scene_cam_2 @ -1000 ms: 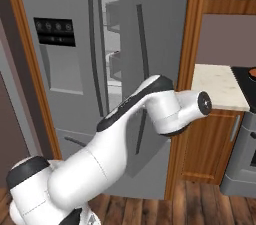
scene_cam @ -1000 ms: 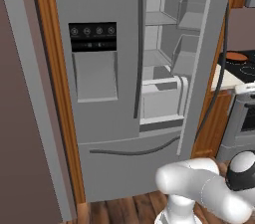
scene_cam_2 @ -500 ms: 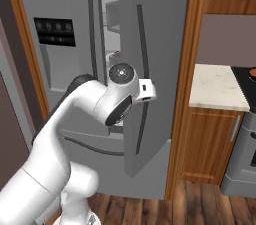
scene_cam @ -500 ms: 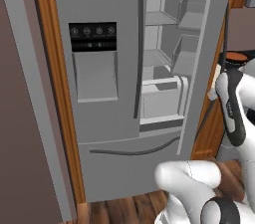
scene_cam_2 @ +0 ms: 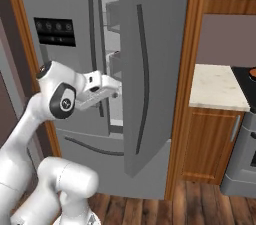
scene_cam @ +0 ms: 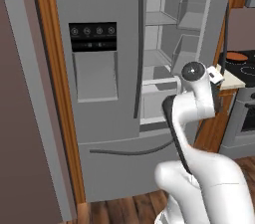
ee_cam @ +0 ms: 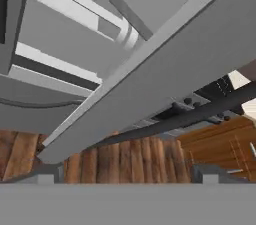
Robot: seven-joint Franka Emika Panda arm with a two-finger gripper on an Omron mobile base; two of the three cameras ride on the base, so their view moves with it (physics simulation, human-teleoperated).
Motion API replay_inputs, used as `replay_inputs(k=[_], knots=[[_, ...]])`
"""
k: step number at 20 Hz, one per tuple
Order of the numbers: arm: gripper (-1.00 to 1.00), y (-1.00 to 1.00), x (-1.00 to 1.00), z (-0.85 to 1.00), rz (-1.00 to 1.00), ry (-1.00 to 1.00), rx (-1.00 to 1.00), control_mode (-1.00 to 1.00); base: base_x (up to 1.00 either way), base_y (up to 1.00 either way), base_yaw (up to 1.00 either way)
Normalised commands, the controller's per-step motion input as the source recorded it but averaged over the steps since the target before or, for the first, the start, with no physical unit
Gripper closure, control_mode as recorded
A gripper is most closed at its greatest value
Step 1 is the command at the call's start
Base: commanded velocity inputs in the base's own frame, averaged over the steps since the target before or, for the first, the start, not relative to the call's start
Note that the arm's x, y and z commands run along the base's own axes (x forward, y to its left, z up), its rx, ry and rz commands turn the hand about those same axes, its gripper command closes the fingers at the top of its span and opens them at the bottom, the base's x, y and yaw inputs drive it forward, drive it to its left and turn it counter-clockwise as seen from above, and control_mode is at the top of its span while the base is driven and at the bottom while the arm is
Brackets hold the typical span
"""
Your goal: Retrieve the steak from the fridge and place it on the saucepan with marinade on the stove.
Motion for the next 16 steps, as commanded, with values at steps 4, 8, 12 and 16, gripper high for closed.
replay_inputs(k=[4, 8, 12, 16], knots=[[-1.00, 0.93, 0.26, -0.02, -0.13, 0.11, -0.61, -1.00, 0.00, 0.00, 0.00], [-1.00, 0.57, 0.76, -0.09, 0.00, 0.23, -0.49, -1.00, 0.00, 0.00, 0.00], [-1.00, 0.00, 1.00, -0.01, -0.04, 0.43, -0.39, -1.00, 0.00, 0.00, 0.00], [-1.00, -0.03, 0.90, 0.00, -0.13, 0.41, -0.26, -1.00, 0.00, 0.00, 0.00]])
